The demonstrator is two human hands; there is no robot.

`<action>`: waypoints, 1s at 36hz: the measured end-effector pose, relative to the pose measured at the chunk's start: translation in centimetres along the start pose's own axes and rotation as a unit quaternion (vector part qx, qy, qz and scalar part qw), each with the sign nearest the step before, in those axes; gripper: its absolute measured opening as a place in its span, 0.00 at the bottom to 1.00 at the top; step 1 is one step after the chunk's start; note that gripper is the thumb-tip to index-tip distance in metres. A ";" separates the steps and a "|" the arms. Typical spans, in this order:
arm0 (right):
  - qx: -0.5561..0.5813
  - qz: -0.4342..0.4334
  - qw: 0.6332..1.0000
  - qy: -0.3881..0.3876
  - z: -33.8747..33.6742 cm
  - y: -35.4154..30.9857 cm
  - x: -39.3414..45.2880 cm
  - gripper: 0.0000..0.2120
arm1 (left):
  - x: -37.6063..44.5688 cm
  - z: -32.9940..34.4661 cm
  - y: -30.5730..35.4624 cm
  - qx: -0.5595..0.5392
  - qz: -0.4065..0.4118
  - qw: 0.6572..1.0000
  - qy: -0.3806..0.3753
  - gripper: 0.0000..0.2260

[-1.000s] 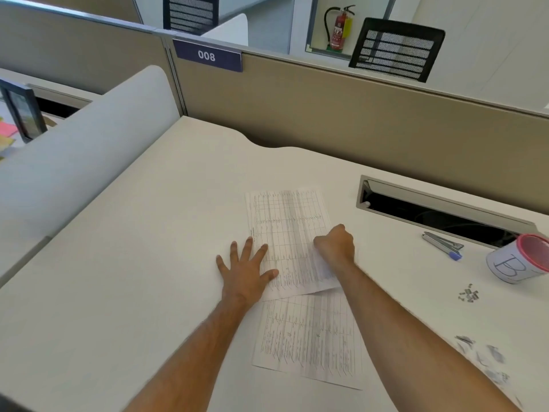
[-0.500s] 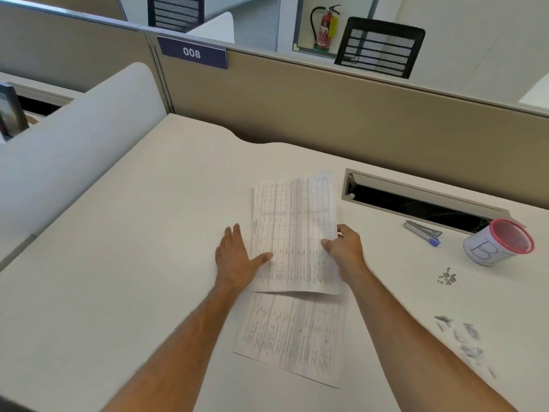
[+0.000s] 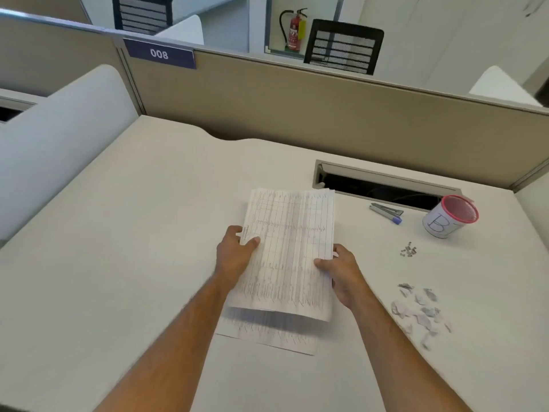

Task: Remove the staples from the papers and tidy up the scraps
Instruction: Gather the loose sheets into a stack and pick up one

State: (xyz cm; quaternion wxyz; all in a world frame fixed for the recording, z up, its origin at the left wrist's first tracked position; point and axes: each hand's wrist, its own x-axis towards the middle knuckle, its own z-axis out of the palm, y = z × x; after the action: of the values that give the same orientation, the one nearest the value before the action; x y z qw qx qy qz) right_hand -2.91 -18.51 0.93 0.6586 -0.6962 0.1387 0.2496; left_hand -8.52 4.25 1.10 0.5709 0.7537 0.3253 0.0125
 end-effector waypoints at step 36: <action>-0.517 -0.046 0.847 0.113 2.0 4.3 -3.7 0.43 | -4.3 1.0 -3.2 0.286 0.006 0.955 0.074 0.28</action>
State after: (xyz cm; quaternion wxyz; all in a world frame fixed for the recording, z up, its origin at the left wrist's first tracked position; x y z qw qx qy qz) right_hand -8.56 -17.44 -0.77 0.1935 -0.9651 0.0308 0.1737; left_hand -13.06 1.60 -0.52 0.3059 0.8842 0.3524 -0.0220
